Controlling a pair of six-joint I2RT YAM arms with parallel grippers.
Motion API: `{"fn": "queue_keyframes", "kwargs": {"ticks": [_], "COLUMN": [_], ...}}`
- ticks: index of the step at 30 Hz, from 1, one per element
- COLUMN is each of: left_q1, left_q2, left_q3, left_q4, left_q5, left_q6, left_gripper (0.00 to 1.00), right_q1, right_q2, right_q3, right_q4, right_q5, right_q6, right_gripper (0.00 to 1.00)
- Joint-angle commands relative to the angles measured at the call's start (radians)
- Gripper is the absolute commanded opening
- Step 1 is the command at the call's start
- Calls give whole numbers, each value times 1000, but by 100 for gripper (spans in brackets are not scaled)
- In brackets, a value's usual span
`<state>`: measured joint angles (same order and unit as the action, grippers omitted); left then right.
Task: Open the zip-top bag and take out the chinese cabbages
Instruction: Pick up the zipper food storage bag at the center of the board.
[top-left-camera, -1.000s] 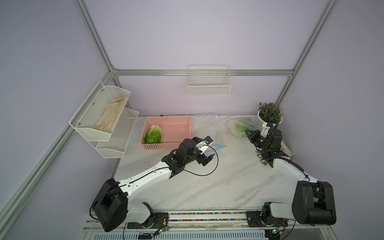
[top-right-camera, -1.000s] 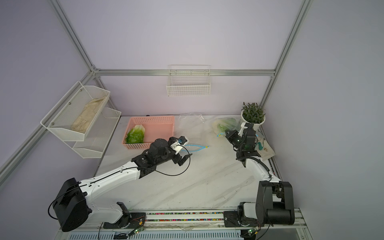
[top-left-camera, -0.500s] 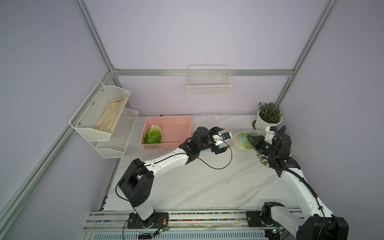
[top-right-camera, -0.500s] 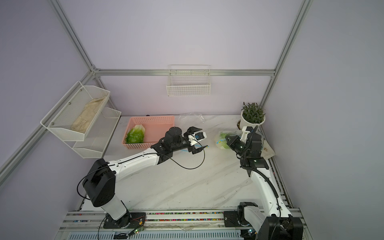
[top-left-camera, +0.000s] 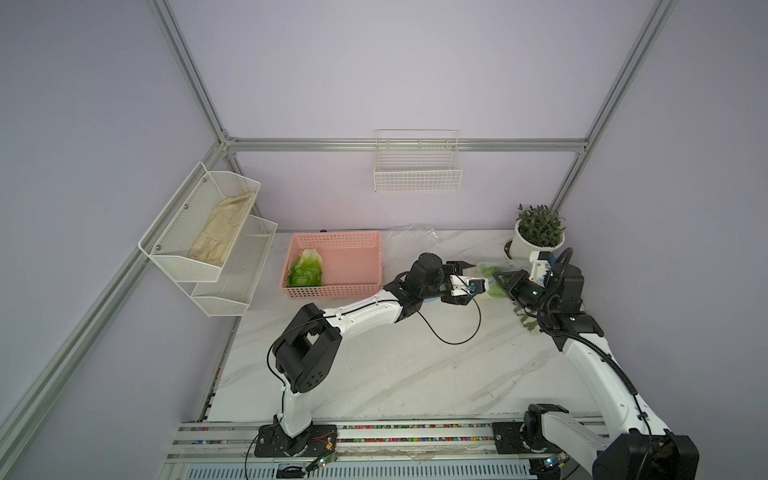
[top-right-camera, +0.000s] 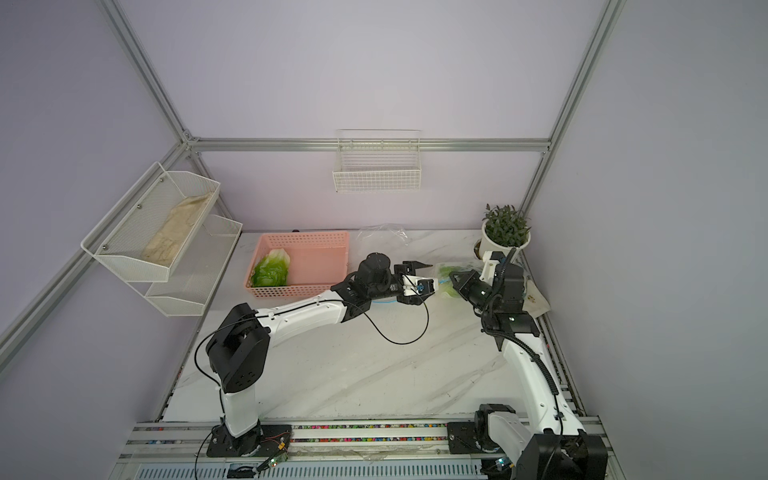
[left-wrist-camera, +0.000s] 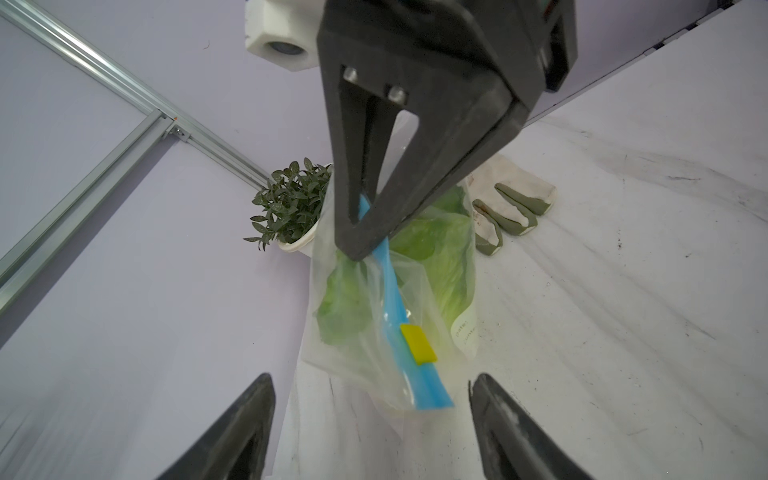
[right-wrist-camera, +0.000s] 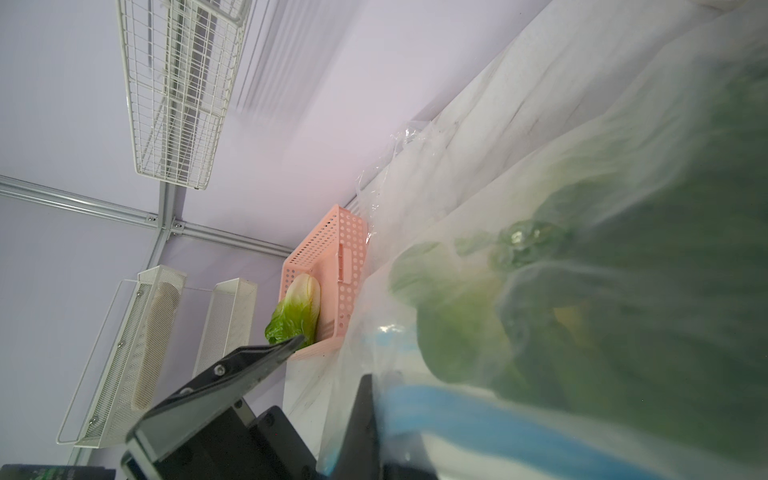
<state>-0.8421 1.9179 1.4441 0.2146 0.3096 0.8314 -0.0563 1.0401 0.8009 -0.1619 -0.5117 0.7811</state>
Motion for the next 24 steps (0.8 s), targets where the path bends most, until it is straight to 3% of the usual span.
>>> {"fn": "queue_keyframes", "kwargs": {"ticks": [1,4,11,12,17,20,24], "left_q1": [-18,-39,-49,-49,-48,-48,-45], "left_q2": [12,28,38,37,24,22,19], "left_q3": [81,100,94,93,94,100,117], "left_q4": [20,30,56,58,61,52,42], "left_q5": [-18,-37,-91,-91,-96,-97,-96], "left_q6": [60,70,52,44,-30,-68,-156], "left_gripper": [69,60,28,25,12,9,7], "right_q1": [0,0,0,0,-1,-1,-2], "right_q2": [4,6,-2,-3,-56,-109,-147], "right_q3": [31,31,34,34,24,2,-50], "right_q4": [3,0,0,1,-22,-56,-62], "right_q5": [-30,-34,-42,-39,31,99,134], "right_q6": [7,11,18,19,12,39,105], "right_gripper": [2,2,10,14,58,69,73]}}
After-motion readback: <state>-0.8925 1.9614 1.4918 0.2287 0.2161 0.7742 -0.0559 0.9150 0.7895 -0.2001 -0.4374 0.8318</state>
